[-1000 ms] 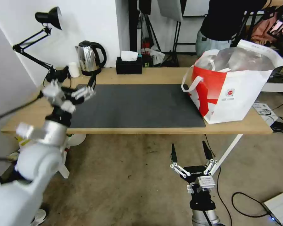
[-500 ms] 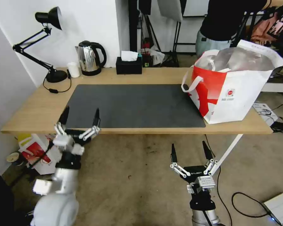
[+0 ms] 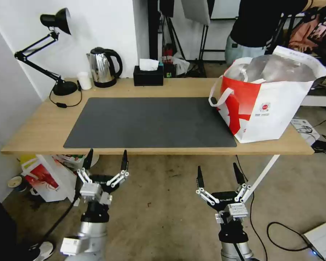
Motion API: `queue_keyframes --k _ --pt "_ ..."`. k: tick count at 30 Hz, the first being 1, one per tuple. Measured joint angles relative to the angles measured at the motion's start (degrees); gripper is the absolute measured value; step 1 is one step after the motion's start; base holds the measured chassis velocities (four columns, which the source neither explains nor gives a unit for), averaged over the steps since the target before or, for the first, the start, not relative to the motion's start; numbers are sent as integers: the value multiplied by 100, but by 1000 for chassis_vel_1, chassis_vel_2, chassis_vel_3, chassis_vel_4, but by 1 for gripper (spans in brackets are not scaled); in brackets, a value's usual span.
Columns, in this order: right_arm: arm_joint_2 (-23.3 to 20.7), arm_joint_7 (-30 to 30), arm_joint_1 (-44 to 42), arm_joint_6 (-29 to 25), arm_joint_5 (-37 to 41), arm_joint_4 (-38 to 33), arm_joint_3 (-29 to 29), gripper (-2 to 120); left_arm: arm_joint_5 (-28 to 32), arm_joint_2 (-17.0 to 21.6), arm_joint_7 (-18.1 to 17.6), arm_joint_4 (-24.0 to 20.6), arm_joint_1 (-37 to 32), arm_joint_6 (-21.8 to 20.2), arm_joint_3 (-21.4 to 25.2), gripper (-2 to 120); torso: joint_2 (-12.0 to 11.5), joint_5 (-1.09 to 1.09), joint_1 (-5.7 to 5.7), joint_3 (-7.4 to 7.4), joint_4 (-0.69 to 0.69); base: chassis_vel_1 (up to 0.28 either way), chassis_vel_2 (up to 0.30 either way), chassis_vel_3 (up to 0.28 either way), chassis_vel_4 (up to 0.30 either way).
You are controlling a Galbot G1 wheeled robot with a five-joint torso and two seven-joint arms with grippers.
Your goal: Pick up the trash from the table and place it into the takeout bag.
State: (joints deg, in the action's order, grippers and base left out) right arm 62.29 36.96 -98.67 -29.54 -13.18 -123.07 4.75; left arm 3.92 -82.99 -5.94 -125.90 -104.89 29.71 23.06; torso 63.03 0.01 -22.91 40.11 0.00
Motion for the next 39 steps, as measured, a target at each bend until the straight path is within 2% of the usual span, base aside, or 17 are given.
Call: queue_keyframes --k 9,18,25,27,39 --pt "0 0 0 0 0 0 0 100 -218 -35 -148 46 -183 26 -81 100 0 -1 0 0 0 0 0 0 0" --pt "0 0 0 0 0 0 0 100 -338 27 -211 338 -28 -17 -39 100 0 -1 0 0 -1 0 0 0 0" --pt "0 0 0 0 0 0 0 100 -192 107 -10 368 -30 -73 -20 100 0 -1 0 0 0 0 0 0 0" --pt "0 0 0 0 0 0 0 100 -119 204 199 379 21 -65 98 100 0 -1 0 0 0 0 0 0 0" --pt "0 0 0 0 0 0 0 100 -70 284 310 519 118 -68 117 100 0 -1 -1 0 0 0 0 0 0"
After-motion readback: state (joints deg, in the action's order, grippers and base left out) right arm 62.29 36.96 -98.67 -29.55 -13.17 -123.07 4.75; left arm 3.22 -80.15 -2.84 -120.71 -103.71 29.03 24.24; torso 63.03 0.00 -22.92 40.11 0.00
